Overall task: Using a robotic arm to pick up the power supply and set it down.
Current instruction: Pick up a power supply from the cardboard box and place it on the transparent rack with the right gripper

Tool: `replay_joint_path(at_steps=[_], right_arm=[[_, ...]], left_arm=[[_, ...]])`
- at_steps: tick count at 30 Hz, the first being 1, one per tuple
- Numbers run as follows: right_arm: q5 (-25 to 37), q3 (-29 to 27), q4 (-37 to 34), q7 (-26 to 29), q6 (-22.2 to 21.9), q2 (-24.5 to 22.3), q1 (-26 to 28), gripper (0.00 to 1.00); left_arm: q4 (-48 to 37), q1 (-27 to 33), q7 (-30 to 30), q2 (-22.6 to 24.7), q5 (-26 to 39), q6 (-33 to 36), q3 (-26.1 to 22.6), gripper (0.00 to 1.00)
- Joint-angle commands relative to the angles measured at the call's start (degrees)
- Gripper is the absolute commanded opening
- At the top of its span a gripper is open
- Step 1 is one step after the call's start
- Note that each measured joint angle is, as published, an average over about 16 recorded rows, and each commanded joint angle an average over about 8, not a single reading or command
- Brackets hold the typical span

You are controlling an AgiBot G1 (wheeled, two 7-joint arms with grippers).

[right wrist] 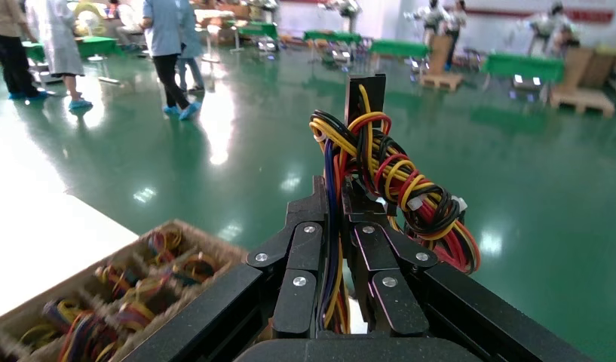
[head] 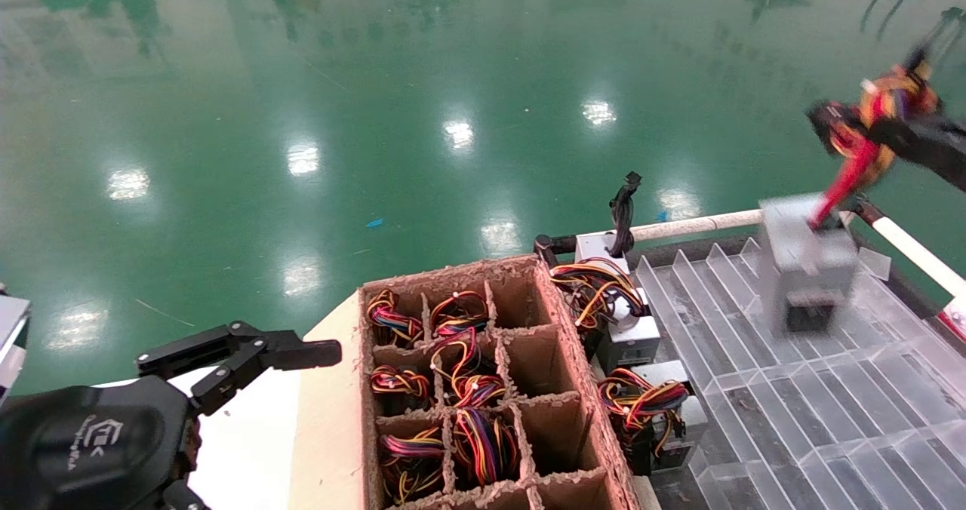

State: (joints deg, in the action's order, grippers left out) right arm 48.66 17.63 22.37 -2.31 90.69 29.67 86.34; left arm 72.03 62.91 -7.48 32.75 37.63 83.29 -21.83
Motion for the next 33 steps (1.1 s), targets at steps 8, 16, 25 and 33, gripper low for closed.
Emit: replay_joint_path(at_steps=[8,16,25,33], right_arm=[[-8.59,-1.52,5.04,2.62,-0.01,-5.57,-16.60,0.00],[-14.01,-1.32,11.00,5.14,-0.44,-8.20,-27.66,0.00],[-15.81,-0.10,16.43,7.84,-0.73,-10.50,-32.70,0.00],[-15.66,1.32,19.54,9.41,-1.54,-10.18,-33.56,0.00]], left_arm=[[0.00,0.00,0.00,0.00,0.00,0.00,0.00,1.00],[0.00,0.00,0.00,0.00,0.00,0.00,-0.01,1.00],[0.00,0.00,0.00,0.00,-0.01,0.00,-0.01,1.00],[0.00,0.00,0.01,0.00,-0.01,0.00,-0.01,1.00]])
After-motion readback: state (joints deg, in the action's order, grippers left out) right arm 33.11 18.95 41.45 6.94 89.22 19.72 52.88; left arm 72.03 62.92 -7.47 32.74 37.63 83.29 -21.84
